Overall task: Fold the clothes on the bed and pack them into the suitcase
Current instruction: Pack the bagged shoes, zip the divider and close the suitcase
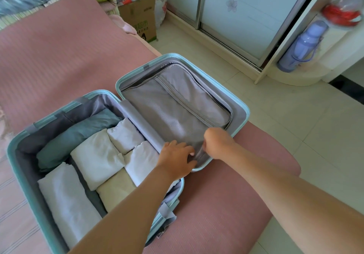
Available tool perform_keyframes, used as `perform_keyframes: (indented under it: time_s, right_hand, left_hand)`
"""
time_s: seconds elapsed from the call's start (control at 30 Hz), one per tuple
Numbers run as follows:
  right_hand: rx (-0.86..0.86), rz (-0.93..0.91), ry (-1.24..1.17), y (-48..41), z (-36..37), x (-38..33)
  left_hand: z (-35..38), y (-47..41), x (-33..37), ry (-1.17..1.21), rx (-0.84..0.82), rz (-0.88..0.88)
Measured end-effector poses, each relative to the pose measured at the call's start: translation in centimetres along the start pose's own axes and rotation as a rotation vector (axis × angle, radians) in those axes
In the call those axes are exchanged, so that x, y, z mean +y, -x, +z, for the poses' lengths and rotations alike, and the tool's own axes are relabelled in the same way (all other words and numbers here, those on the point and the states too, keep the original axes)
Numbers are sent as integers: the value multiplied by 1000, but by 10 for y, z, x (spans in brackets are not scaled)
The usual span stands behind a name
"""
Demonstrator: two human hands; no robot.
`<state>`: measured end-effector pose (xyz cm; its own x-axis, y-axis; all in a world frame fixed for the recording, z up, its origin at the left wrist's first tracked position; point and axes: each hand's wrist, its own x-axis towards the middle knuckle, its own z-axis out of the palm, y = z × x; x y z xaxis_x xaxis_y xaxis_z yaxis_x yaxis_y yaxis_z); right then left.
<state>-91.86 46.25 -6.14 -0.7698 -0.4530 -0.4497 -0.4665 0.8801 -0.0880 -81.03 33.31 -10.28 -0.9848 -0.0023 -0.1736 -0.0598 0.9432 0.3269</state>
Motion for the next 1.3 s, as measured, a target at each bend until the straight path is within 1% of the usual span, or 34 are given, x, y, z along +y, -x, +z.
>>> perform_keyframes:
  time_s: [0.07, 0.17, 0.27, 0.3, 0.37, 0.43, 0.5, 0.53, 0.57, 0.6, 0.63, 0.67, 0.73, 0.8, 0.87, 0.93, 1.0, 1.03, 1.13, 1.23, 1.3]
  right_hand:
    - [77, 78, 38, -9, -13, 24]
    - [111, 108, 117, -29, -30, 61]
    - [147, 45, 231, -49, -41, 89]
    - [154, 7, 270, -58, -45, 97]
    - [204, -65, 357, -76, -52, 111]
    - [306, -144, 447, -95, -58, 123]
    - [434, -230, 470, -115, -62, 135]
    - [479, -288, 475, -127, -62, 141]
    - [489, -331, 458, -138, -64, 144]
    - [503, -373, 422, -148, -66, 145]
    - [515, -402, 337, -157, -71, 145]
    - [516, -427, 232, -165, -76, 143]
    - [509, -447, 32, -183, -83, 142]
    - [413, -400, -100, -193, -87, 140]
    - [311, -312, -222, -195, -90, 139]
    - [263, -232, -342, -193, -89, 140]
    - [204, -163, -450, -191, -88, 136]
    - [181, -152, -437, -192, -86, 132]
    - [196, -158, -145, -198, -80, 115]
    - [242, -158, -12, -208, -74, 103]
    - [278, -120, 45, -214, -74, 95]
  left_hand:
    - [-1, -11, 7, -22, 15, -22]
    - [-5, -40, 22, -15, 97, 6]
    - [-13, -86, 46, -45, 130, 63]
    - [-15, -103, 55, -39, 112, 57]
    - [-14, -136, 69, 0, 36, -12]
    - [-11, -164, 76, 92, -55, -129]
    - [-9, -188, 78, 255, -108, -202]
    - [-9, -198, 78, 336, -99, -206]
    - [-11, -207, 77, 419, -69, -211]
    - [-14, -217, 76, 506, -22, -235]
    - [-17, -227, 73, 583, 35, -280]
    - [-20, -237, 70, 638, 89, -330]
    - [-26, -253, 59, 669, 158, -400]
    - [-33, -266, 49, 661, 188, -420]
    - [-40, -276, 42, 642, 160, -413]
    - [-44, -281, 38, 583, 108, -391]
    - [-46, -286, 34, 523, 96, -394]
    - [-48, -288, 30, 509, 106, -407]
    - [-55, -298, 13, 570, 185, -493]
    - [-65, -310, -12, 585, 235, -576]
    - [-74, -317, -30, 556, 253, -608]
